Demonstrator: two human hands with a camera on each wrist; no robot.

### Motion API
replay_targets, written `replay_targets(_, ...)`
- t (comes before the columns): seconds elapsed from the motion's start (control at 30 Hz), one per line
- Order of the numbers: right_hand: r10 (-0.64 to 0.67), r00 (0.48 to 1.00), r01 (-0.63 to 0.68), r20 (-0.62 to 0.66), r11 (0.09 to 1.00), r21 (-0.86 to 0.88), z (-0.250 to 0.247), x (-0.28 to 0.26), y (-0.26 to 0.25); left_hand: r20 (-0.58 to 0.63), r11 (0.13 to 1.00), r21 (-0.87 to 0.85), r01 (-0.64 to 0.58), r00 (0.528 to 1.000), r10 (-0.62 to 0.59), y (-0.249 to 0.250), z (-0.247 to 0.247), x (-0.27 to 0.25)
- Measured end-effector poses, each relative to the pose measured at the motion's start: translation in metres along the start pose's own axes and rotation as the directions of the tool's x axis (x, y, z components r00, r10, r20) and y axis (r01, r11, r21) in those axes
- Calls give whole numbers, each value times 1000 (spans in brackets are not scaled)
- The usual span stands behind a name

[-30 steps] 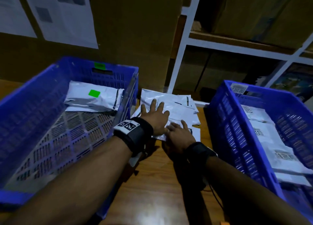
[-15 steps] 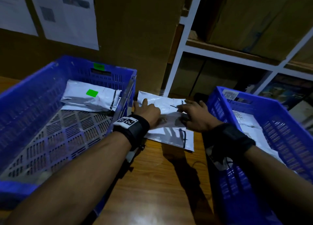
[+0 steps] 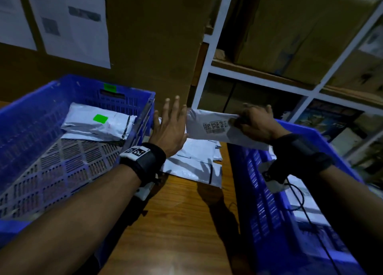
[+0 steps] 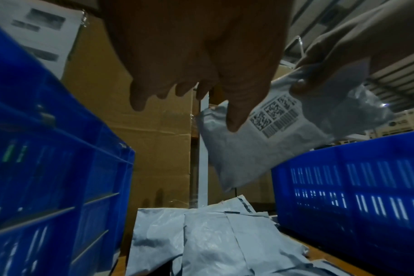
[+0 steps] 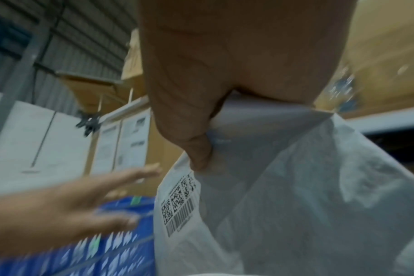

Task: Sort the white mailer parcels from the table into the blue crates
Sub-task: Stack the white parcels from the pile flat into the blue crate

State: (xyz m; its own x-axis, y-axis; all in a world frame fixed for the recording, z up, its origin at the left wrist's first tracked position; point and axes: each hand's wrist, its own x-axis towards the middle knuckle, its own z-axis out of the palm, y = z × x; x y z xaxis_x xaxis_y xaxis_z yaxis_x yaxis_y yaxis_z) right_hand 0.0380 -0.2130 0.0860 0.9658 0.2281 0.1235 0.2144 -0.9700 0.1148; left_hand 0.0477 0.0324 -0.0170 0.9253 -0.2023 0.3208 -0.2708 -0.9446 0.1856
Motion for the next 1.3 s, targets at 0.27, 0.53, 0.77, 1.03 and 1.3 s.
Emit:
replay_targets(0.27, -47, 992, 60, -118, 992, 111, -34, -40, 57, -163, 981, -4, -193, 968, 190, 42, -26, 0)
replay_targets(0.53, -147, 980, 170, -131, 969, 180, -25, -91, 136, -35, 896, 150, -418, 904, 427, 156, -59, 24)
replay_targets(0.77, -137, 974, 190, -181, 930, 316, -5, -138, 211, 239, 829, 203, -522, 847, 475, 276, -60, 30)
replay_targets(1.03, -167, 963, 243, -210, 874, 421, 21, -145, 276, 326, 918, 101, -384, 884, 334, 360, -42, 39)
replay_targets(1.3, 15, 996, -40, 86, 953, 300, 19, -143, 263, 212, 979, 187, 81, 970, -121, 391, -53, 40)
